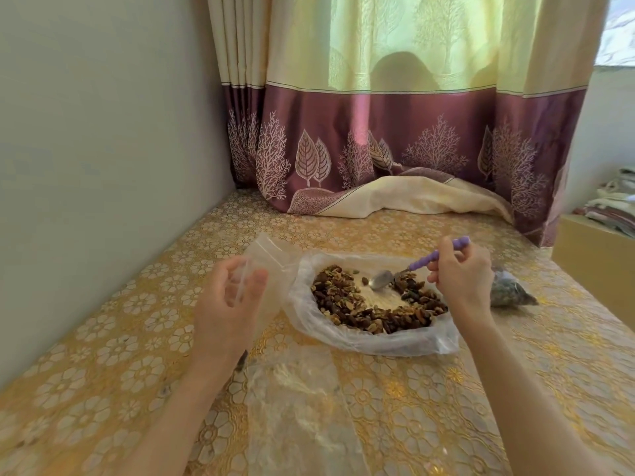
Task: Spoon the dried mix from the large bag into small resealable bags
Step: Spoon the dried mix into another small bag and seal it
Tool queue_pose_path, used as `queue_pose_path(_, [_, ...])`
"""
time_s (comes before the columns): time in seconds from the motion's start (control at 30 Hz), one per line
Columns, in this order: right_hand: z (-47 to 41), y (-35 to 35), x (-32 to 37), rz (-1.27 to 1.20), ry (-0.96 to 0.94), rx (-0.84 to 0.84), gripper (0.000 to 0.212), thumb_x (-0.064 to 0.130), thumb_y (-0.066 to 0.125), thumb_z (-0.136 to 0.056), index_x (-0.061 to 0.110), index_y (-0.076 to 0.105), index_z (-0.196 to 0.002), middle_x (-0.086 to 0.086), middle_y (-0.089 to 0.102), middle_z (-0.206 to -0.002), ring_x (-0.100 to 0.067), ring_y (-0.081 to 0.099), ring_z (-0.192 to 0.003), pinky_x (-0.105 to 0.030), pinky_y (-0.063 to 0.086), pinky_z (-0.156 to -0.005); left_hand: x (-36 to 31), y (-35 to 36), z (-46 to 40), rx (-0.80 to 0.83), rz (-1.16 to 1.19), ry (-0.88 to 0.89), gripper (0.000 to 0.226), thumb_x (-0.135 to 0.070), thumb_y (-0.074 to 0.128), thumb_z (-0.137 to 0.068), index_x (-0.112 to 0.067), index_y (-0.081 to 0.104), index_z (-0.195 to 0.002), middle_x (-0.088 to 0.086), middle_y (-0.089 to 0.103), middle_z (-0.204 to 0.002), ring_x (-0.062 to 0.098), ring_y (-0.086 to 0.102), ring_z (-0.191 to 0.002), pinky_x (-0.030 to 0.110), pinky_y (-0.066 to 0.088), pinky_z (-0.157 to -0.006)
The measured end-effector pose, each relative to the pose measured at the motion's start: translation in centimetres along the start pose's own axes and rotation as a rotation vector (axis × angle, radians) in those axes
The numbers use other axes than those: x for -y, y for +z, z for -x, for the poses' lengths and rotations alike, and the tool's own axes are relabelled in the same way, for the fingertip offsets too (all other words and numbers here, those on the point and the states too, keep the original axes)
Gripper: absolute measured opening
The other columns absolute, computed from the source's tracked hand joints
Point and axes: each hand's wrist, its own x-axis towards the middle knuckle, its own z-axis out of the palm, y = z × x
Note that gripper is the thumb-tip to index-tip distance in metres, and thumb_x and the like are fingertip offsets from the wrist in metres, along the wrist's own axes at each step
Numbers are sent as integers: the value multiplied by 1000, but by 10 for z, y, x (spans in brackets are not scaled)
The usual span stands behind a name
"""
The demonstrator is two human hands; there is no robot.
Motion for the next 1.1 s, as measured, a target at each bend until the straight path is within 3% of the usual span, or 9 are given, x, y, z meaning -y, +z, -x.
queue_pose_path(0.1, [2, 6, -2, -32, 57, 46, 28, 18, 44, -94, 8, 59, -72, 9, 67, -53, -4, 55, -44, -24, 47, -56, 1, 0, 0, 5, -16, 7, 40, -80, 44, -68, -52, 46, -97, -16, 61, -105, 8, 60, -96, 33, 51, -80])
queue_pose_path(0.2, [6, 13, -1, -97, 146, 119, 29, 15, 43, -96, 7, 58, -72, 7, 66, -50, -1, 52, -39, -15, 43, -42, 0, 1, 1, 9, -16, 10, 35, -80, 43, -68, -56, 47, -94, -20, 61, -100, 2, 60, -92, 23, 47, -72])
queue_pose_path(0.3, [8, 21, 1, -209, 266, 183, 32, 12, 45, -97, 5, 58, -69, 3, 64, -46, -3, 52, -37, -14, 41, -37, -1, 0, 1, 12, -20, 11, 32, -81, 43, -68, -59, 46, -92, -24, 61, -96, -4, 59, -88, 17, 43, -68])
queue_pose_path(0.47, [14, 24, 6, -299, 362, 323, 37, 9, 48, -96, 3, 62, -62, -3, 68, -52, -6, 59, -42, -15, 46, -42, -1, 1, 1, 11, -42, 16, 41, -78, 44, -68, -50, 47, -97, -15, 62, -101, 11, 61, -93, 39, 53, -78])
queue_pose_path(0.6, [10, 20, 9, -327, 434, 283, 29, 3, 47, -91, 2, 61, -66, -6, 69, -55, -8, 60, -44, -15, 48, -44, -1, 1, 1, 12, -68, 30, 53, -77, 44, -68, -41, 49, -106, -9, 63, -101, 15, 62, -91, 45, 54, -76])
queue_pose_path(0.7, [9, 15, 11, -336, 436, 245, 31, 1, 44, -89, 2, 59, -62, -5, 67, -51, -6, 56, -40, -14, 45, -41, 0, 1, 2, 14, -124, 58, 58, -77, 43, -68, -36, 49, -109, -11, 61, -95, 11, 61, -84, 32, 52, -64])
queue_pose_path(0.8, [8, 10, 12, -357, 440, 217, 29, 1, 43, -88, 2, 58, -64, -4, 66, -49, -6, 54, -39, -15, 42, -40, 1, 1, 2, 24, -207, 85, 60, -78, 40, -67, -36, 49, -108, -18, 57, -89, 0, 55, -77, 14, 38, -58])
queue_pose_path(1.1, [4, 3, 31, -471, 407, 248, 30, 3, 43, -90, 1, 59, -64, -6, 66, -51, -6, 52, -38, -15, 39, -38, 3, 4, 2, 91, -242, 79, 60, -78, 38, -66, -36, 47, -108, -14, 58, -88, 3, 54, -76, 17, 42, -59])
